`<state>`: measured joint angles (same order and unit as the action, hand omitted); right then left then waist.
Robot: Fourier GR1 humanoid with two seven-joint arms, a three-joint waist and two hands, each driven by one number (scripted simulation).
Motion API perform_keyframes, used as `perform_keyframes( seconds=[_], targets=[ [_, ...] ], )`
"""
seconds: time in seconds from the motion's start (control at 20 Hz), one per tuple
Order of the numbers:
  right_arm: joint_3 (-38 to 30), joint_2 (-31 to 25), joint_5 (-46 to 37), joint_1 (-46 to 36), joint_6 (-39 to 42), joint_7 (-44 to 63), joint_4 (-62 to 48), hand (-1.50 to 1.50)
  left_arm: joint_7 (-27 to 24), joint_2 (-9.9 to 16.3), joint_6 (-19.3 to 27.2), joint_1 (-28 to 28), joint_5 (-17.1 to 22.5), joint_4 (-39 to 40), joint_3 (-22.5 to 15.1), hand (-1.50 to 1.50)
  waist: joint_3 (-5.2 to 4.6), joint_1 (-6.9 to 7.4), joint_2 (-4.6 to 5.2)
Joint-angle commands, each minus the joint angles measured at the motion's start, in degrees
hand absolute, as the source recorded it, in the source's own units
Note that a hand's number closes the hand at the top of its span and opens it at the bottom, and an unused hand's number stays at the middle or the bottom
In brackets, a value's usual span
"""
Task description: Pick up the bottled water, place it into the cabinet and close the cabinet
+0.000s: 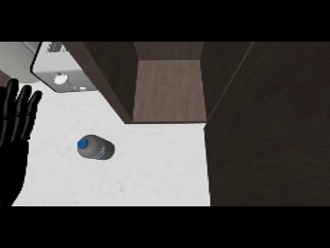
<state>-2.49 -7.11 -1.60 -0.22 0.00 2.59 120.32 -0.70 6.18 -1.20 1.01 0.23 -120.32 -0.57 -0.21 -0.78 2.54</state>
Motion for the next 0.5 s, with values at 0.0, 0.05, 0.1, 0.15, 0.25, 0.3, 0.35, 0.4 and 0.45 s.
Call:
perform_keyframes(
  seconds=[0.0,0.05,0.1,0.15,0.25,0.3,0.35,0.4,0.45],
  targets=[
    [-0.27,-0.19,0.59,1.43,1.46,-2.44,-1.74,-1.5,0.72,-0.18,-3.45,-2.43,1.0,2.81,-4.52,-1.5,0.23,0.32,-2.47],
    [-0.13,-0.5,1.5,2.4,2.29,-2.49,-0.18,-1.5,-0.19,2.33,-9.12,0.29,6.91,-0.39,-4.17,-1.5,0.2,0.49,-2.59],
    [0.93,-0.91,1.43,3.61,3.36,-2.89,1.58,-1.5,-2.78,2.6,-12.13,-0.02,7.48,-0.03,-7.29,-1.5,0.17,-0.15,-2.67],
    [2.63,0.34,0.56,0.71,2.25,-2.44,1.2,-1.5,-4.95,4.06,-16.67,-0.68,10.73,0.56,-8.5,-1.5,0.06,0.19,-2.53],
    [3.24,-0.51,2.51,2.69,4.86,-4.25,3.62,-1.5,-4.71,5.27,-21.93,-3.43,14.0,-0.47,-12.48,-1.5,0.14,-1.52,-2.71],
    [6.72,6.28,11.6,5.11,4.27,3.32,-0.59,-1.5,5.41,1.34,-17.58,5.47,16.89,6.31,-15.13,-1.5,0.36,-0.86,-1.17],
    [7.31,6.53,13.35,6.69,5.05,4.07,-0.23,-1.5,7.07,2.86,-19.29,5.21,19.52,6.89,-14.65,-1.5,0.33,-1.24,-1.61],
    [6.74,6.42,15.62,8.57,5.54,5.37,0.67,-1.5,7.45,3.93,-20.49,6.36,21.17,7.23,-14.18,-1.5,0.27,-1.05,-2.13],
    [8.0,6.91,16.01,10.54,5.04,6.63,2.66,-1.5,8.98,5.25,-21.65,8.17,25.16,6.37,-12.6,-1.5,0.19,-0.54,-2.51]
  ],
)
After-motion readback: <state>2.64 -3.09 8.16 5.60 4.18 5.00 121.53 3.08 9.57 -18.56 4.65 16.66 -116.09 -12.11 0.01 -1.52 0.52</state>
